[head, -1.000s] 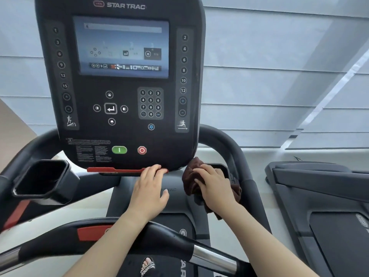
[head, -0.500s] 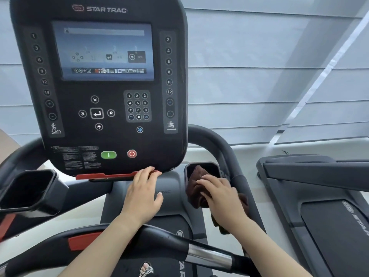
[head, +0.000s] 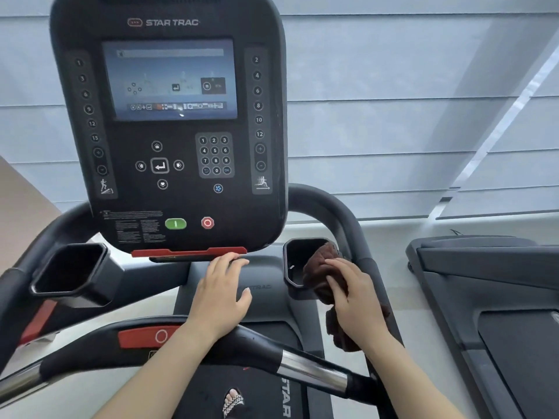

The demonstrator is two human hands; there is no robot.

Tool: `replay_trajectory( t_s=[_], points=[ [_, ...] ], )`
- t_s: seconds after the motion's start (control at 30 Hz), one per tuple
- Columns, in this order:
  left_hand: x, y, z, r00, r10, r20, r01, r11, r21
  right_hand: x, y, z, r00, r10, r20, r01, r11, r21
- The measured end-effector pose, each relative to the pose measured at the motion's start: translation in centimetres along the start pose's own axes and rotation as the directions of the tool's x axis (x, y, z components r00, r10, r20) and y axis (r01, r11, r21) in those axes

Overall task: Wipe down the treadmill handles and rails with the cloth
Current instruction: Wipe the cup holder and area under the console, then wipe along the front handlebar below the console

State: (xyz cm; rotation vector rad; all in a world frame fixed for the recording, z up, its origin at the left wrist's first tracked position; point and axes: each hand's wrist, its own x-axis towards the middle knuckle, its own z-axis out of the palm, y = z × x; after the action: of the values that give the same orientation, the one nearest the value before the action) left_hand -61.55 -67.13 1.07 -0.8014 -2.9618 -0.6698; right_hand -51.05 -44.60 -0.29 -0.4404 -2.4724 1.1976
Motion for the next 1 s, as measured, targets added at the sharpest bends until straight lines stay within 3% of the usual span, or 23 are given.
replay_trajectory(
  t_s=[0.17,0.27,0.4,0.63,0.8,1.0],
  points=[
    [-1.9,-0.6,-0.8,0.999,-0.024,0.043,0.028,0.996,-0.085,-3.3,-0.8,-1.8,0.994,-0.057,0.096,0.037,0.978,0.203],
    [-2.8,-0.8,-0.9,0.993,0.033,0.110,-0.024,0.997,-0.080,-6.1,-0.3,-1.8,0.988,-0.069,0.137,0.045,0.985,0.169],
    [-3.0,-0.7,-0.3,0.993,0.055,0.100,-0.058,0.998,0.032,-9.9,-0.7,0.8,0.987,-0.050,0.150,0.044,0.998,0.045],
    [-3.3,-1.8,-0.5,0.978,0.152,0.143,-0.158,0.987,0.034,-10.3,-3.4,4.0,0.997,0.059,0.056,-0.045,0.975,-0.218],
    [-4.4,-5.0,-2.0,0.975,0.199,0.097,-0.206,0.976,0.074,-10.1,-8.2,8.3,0.999,0.050,-0.020,-0.054,0.946,-0.319],
    [-5.5,-7.6,-3.5,0.961,0.267,0.075,-0.274,0.958,0.091,-12.1,-7.4,7.7,0.964,0.184,-0.191,-0.238,0.918,-0.316]
  ],
)
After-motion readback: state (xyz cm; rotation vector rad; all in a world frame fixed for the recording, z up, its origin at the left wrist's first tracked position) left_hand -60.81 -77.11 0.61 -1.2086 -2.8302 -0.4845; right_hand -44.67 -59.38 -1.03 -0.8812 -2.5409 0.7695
